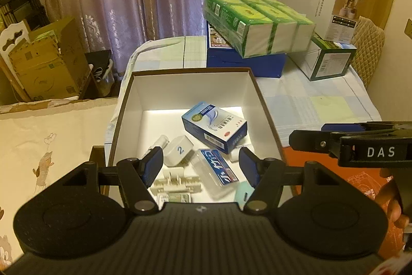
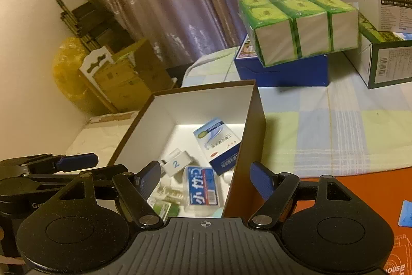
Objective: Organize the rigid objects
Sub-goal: 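Move both open grippers away from the box back toward the mat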
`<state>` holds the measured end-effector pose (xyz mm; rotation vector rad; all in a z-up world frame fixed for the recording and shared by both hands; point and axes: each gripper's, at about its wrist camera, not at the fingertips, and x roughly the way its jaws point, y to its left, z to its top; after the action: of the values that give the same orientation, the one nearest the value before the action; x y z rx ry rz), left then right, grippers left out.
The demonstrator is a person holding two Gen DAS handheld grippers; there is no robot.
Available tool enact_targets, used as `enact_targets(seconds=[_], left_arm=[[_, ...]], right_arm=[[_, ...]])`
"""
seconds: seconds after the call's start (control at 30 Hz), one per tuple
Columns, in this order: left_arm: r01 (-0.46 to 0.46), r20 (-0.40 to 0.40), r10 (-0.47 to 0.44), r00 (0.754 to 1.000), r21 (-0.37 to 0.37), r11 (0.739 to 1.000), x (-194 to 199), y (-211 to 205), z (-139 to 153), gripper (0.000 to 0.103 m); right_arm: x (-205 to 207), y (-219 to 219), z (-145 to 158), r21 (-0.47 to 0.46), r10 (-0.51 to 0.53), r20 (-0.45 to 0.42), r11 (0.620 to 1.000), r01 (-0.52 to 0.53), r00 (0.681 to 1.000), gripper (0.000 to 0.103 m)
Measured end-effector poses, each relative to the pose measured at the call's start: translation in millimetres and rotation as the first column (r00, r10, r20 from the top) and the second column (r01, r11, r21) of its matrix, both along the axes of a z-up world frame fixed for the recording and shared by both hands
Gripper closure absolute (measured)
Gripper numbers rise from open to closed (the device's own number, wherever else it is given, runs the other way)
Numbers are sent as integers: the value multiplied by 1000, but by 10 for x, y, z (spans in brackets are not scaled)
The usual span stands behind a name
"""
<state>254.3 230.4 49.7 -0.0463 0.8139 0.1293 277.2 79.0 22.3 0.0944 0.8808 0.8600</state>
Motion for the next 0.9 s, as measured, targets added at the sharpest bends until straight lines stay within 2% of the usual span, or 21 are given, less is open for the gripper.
enact_targets(seconds=[0.23,0.47,0.63,0.9], left_arm=[[-49,26,50,998,-30,998,-412,-208,24,42],[-76,27,77,997,-52,996,-783,-514,-23,42],[-67,14,68,998,-67,995,-923,-769,-86,42],[-26,-20,25,1000,-87,996,-964,-1122,-202,42]], right_arm=[[-169,-296,27,10,53,-19,999,-52,998,29],[-404,-666,21,0,112,49,994,-113,992,29],[-521,-904,-17,-24,153,79,988,-151,985,29],[-585,-1236,-66,-33,179,78,984,-177,981,29]])
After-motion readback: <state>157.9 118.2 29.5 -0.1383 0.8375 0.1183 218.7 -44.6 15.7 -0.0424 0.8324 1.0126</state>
